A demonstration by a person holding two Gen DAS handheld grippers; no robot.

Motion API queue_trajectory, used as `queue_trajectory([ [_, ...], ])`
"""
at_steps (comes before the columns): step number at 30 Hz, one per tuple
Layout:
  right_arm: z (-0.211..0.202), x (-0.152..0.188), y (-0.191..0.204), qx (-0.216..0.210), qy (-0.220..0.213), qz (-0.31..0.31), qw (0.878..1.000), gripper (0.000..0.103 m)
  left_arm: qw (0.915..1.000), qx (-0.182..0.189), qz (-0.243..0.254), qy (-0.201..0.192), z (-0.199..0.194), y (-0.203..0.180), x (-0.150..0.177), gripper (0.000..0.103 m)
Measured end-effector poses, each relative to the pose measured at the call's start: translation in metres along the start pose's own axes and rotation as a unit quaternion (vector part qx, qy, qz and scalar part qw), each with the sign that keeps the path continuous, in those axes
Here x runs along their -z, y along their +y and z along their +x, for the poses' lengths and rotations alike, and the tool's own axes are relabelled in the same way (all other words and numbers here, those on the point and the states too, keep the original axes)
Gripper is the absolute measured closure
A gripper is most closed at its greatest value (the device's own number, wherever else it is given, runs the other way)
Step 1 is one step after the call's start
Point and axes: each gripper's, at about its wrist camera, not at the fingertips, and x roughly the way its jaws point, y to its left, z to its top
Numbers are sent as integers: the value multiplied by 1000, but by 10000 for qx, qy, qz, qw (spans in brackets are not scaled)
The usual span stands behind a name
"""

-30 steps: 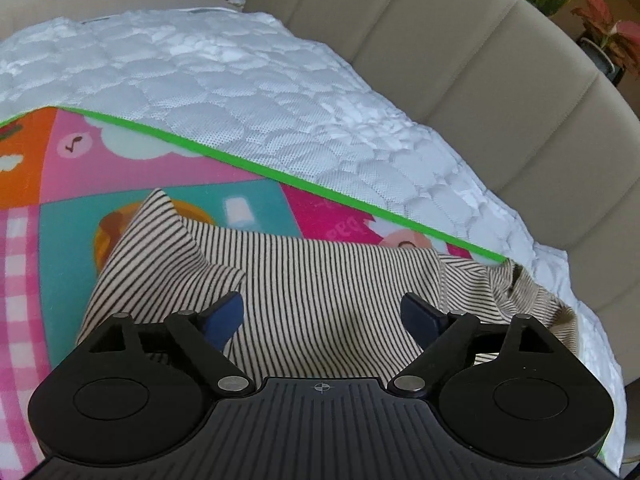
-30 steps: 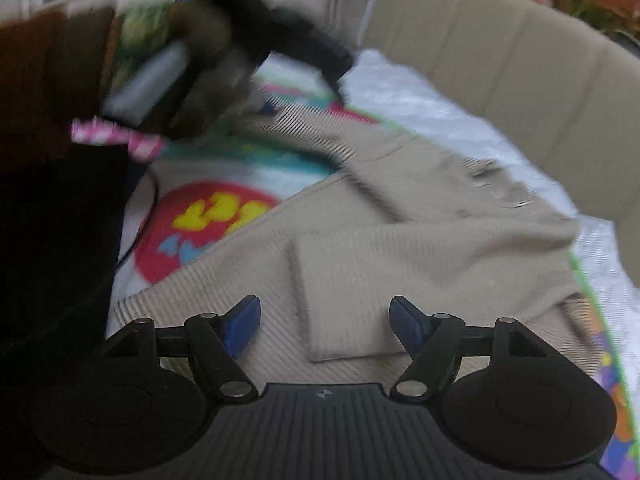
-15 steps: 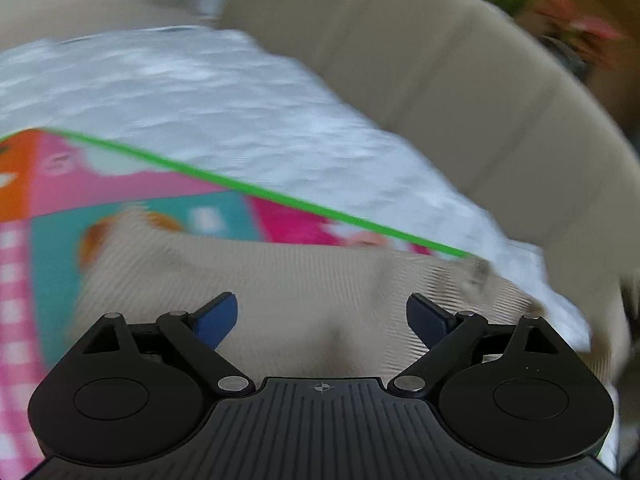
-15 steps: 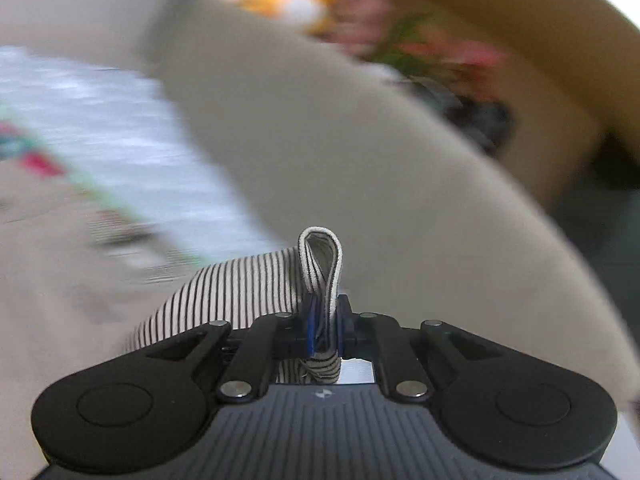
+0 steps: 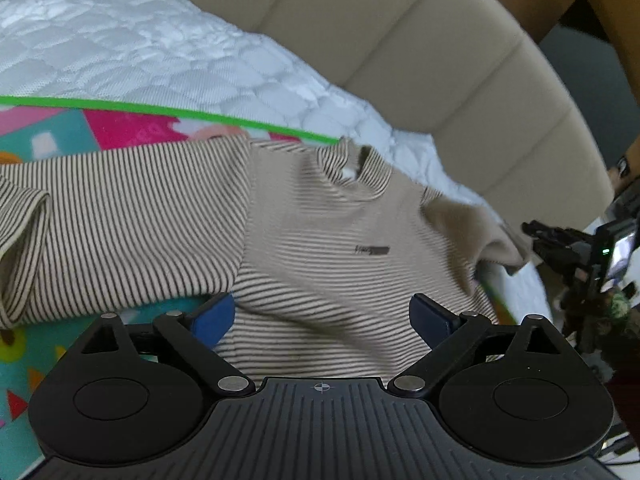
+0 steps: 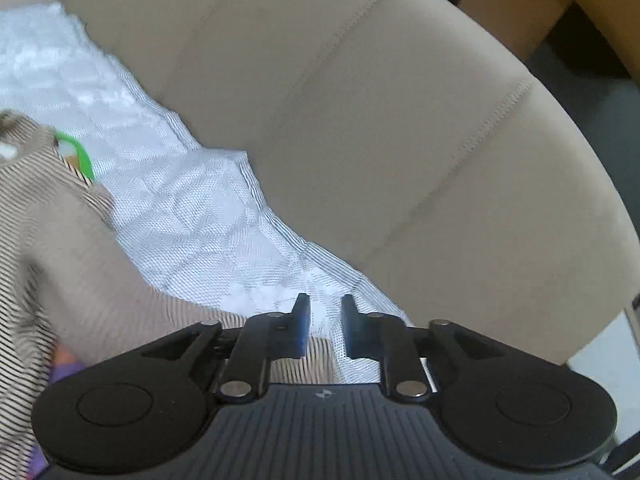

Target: Fold clothes

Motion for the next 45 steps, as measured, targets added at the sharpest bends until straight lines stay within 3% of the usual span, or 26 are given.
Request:
queue_trajectory([
  [3,-30,-15,15,-473,-400,240,9978,74,9998,-30,-18,179,5,-1,3,6],
  [5,-45,-33,40,-1092,-554,267,9921,74,9996,6,8,276,7,-2,5,6],
  [10,-57,-83,133,-2870,-568,288,9558,69,9992,119,-7,370,6,0,10,6],
  [13,-42,-102,185,-3334,-296,373,9416,58,9989,183,-60,421,6,3,11,6],
  [15,-20,-107,217,-3381,13,406,9402,55,9987,225,-95,455,6,5,11,6],
  [16,-12,-109,227,-3446,201,453,9375,62,9985,246,-112,472,6,6,12,6],
  [18,0,-118,245,-3510,291,392,9351,90,9983,283,-125,497,7,7,13,6],
  [22,8,-153,260,-3073,-279,195,9510,98,9978,360,-37,552,9,11,16,6],
  [24,21,-164,261,-2955,-186,191,9550,99,9978,328,111,571,11,8,18,6],
  [27,39,-161,272,-2662,-10,-306,9634,99,9976,378,113,568,11,9,19,6],
  [30,27,-154,244,-2857,-131,202,9580,99,9973,486,-8,554,9,13,18,6],
  [32,0,-144,216,-2973,-403,394,9531,93,9971,536,-82,534,8,15,17,6],
  [36,-62,-96,161,-3000,-722,836,9475,54,9979,468,-36,441,4,11,17,6],
  [42,-130,11,117,-2639,-400,1139,9570,53,9992,101,223,325,-3,-5,21,6],
  [45,-142,45,100,-2427,-212,1156,9630,39,9981,-212,410,412,-6,-23,26,6],
])
